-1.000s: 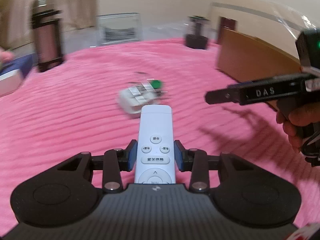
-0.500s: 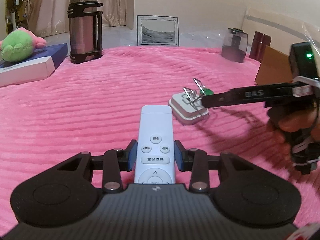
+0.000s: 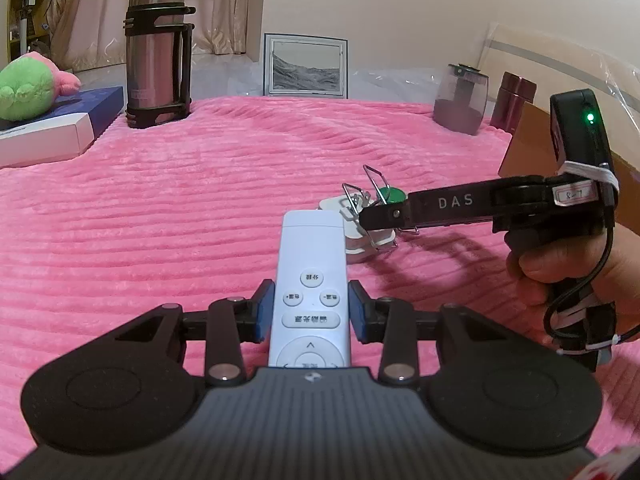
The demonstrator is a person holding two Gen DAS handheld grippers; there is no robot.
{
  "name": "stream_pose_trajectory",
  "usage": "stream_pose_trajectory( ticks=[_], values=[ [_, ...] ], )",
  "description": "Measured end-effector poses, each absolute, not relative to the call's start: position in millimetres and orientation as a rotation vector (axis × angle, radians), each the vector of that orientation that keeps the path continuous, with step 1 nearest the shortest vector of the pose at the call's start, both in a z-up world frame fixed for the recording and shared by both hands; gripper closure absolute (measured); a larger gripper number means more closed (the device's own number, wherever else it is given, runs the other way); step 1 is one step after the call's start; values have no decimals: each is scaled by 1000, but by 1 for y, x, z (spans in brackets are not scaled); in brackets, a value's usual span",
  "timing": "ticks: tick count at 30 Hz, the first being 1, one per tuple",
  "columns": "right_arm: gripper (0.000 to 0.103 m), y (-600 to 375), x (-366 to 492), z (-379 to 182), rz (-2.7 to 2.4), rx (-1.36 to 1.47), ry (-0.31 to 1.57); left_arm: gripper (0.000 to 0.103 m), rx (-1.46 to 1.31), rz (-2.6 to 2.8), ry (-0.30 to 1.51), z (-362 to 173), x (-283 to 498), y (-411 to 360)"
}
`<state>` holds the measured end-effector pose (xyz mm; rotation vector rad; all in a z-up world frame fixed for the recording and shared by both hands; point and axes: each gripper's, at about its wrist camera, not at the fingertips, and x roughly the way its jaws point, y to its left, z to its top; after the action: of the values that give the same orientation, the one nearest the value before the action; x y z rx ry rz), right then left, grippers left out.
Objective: Organize rigid objects
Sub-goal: 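Grasp the metal wire stand with the right tool and lift it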
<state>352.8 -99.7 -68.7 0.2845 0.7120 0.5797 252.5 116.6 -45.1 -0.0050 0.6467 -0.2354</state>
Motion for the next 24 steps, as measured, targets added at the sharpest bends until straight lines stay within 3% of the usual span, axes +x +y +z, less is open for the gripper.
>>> stream_pose_trajectory(
  ticks=[24],
  values=[
    [53, -139, 244, -19, 473, 110, 645, 70, 17, -226, 663, -23, 207, 78]
  ],
)
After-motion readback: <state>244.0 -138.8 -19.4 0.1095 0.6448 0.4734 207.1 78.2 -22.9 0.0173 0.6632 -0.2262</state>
